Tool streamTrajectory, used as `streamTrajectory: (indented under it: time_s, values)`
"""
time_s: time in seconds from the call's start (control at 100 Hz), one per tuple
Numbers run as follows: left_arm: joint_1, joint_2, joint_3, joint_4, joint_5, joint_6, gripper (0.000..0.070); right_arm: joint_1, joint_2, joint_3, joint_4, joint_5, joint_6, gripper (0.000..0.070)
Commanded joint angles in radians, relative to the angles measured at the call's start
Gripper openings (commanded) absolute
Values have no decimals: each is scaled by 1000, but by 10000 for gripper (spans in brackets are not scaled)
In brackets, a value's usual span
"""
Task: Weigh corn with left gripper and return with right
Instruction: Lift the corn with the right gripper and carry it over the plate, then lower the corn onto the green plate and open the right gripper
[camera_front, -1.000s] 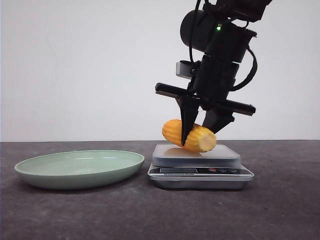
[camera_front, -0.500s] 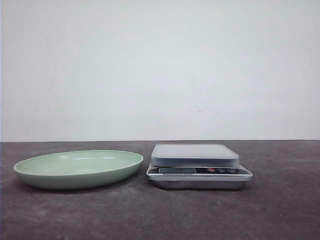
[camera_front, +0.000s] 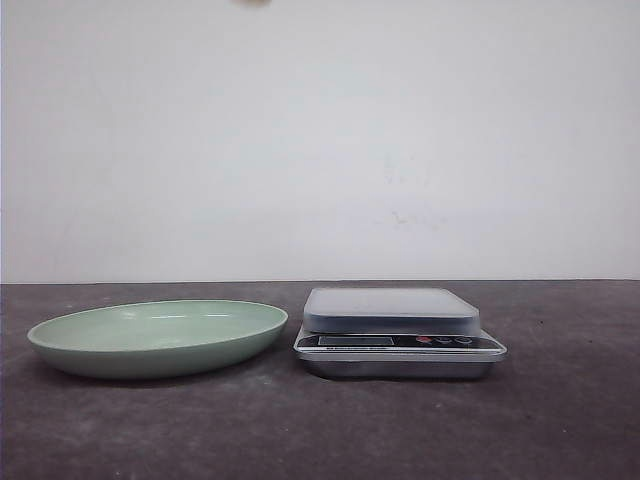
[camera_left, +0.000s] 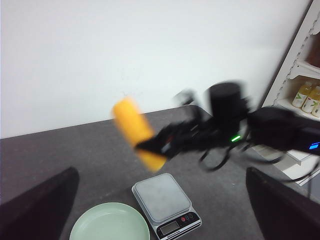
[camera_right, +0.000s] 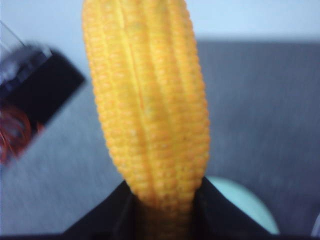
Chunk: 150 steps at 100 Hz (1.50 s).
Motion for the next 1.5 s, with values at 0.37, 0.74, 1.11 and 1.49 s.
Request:
streamTrajectory:
  time_s: [0.37, 0.74, 1.11, 1.49]
  values:
    - [-12, 7, 21, -38, 1, 13, 700, 37, 364, 18, -28, -121, 301, 5]
    - [-12, 7, 21, -38, -18, 13, 700, 38, 379, 18, -80, -138, 333, 530]
    - [-12, 7, 18, -38, -29, 13, 700, 28, 316, 74, -100, -134, 217, 547]
    - [-12, 7, 3, -38, -29, -6, 696, 124, -124, 178, -303, 218, -325, 152]
